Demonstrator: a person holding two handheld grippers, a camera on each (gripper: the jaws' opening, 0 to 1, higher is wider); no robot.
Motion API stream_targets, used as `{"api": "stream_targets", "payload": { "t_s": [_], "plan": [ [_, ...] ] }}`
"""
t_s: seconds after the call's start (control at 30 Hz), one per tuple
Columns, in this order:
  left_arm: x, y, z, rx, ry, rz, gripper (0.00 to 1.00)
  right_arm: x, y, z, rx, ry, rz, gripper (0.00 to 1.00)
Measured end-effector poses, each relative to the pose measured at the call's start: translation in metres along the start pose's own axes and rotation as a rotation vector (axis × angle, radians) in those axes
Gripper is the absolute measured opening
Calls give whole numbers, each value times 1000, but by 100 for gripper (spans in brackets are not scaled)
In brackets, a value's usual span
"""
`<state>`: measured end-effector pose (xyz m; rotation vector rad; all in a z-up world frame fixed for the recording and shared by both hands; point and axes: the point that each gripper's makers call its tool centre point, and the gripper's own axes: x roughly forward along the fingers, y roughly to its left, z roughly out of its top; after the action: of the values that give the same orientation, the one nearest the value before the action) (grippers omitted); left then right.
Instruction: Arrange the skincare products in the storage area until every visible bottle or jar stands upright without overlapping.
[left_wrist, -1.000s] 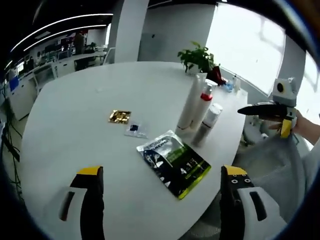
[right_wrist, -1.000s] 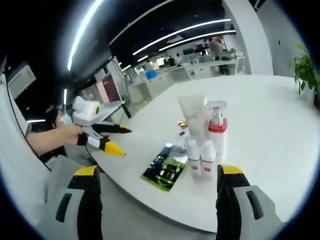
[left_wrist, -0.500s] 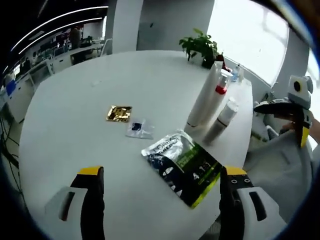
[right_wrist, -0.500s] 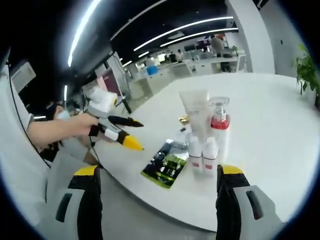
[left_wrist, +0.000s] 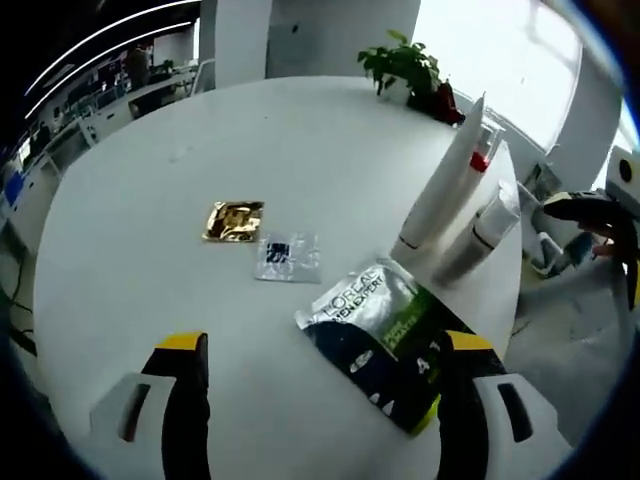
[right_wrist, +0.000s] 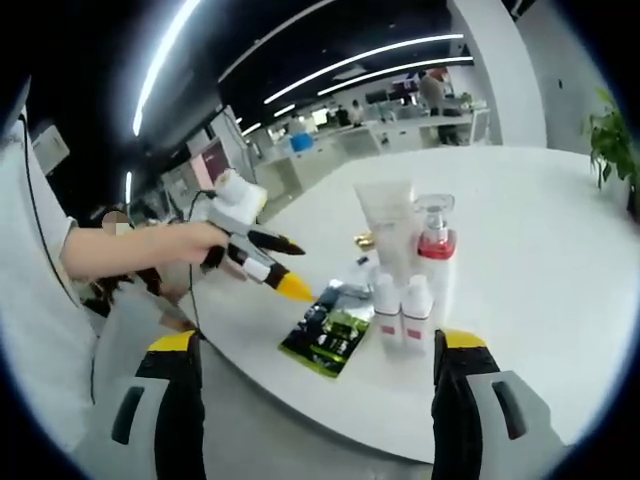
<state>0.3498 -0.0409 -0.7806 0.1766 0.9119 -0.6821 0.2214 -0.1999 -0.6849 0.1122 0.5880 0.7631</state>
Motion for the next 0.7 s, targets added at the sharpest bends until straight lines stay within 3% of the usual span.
{"api": "stream_targets", "payload": {
  "t_s": [0.33,0.7],
  "plan": [
    [21,6,2,3,43,-5,85,-2,-3,1,3,-3,-22,96],
    [42,10,18,35,52,10,80,-2,-3,2,4,-2,-39,96]
  ]
}}
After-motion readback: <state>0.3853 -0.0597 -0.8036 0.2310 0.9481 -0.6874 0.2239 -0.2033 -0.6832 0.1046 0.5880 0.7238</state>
